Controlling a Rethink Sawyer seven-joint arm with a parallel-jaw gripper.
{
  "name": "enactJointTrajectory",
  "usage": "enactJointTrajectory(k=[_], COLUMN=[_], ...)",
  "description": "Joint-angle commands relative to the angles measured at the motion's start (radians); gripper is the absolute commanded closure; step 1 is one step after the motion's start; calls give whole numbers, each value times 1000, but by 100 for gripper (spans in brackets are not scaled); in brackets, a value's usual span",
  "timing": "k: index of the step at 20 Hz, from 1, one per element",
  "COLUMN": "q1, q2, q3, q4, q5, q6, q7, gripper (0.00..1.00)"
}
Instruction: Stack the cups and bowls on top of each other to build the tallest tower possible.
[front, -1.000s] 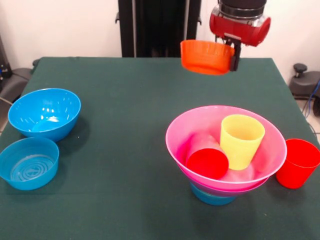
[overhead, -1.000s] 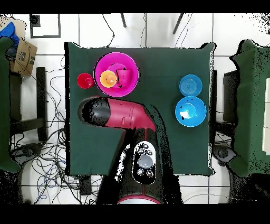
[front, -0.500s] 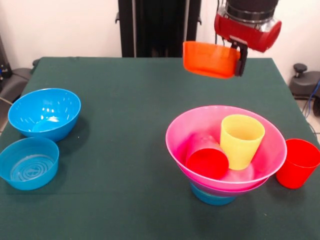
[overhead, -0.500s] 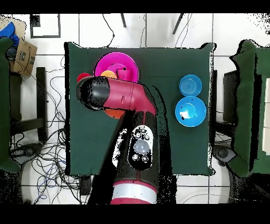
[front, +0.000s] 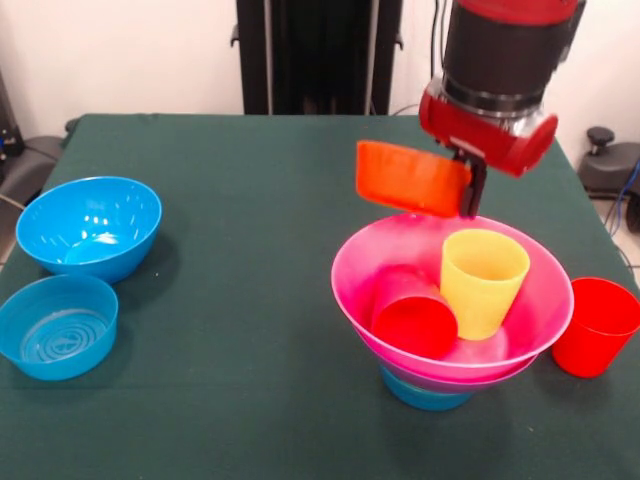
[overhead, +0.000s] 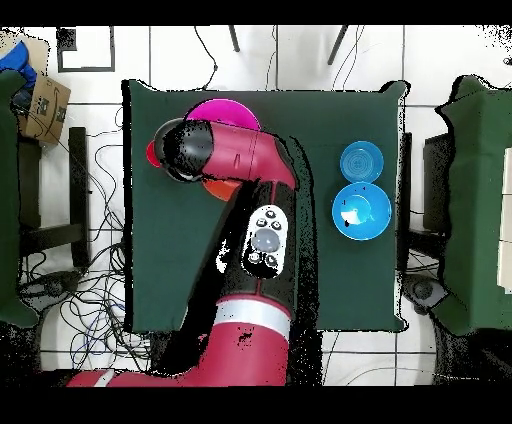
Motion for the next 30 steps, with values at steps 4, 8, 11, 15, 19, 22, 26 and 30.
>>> enactJointTrajectory(k=[4, 8, 11, 15, 19, 22, 26, 30], q1=[27, 40, 54, 68, 84, 93, 94, 92], q2=[109, 99, 98, 93, 81, 85, 79, 61], q3=[-4, -16, -28, -45, -81, -116, -127, -102], q4=[-192, -211, -232, -253, -260, -262, -232, -189], q5=[44, 66, 83, 100, 103, 96, 99, 111], q6=[28, 75, 114, 157, 186, 181, 120, 78], q7=[245, 257, 278, 294, 302, 316, 294, 251], gripper=[100, 100, 100, 100, 100, 100, 0, 0])
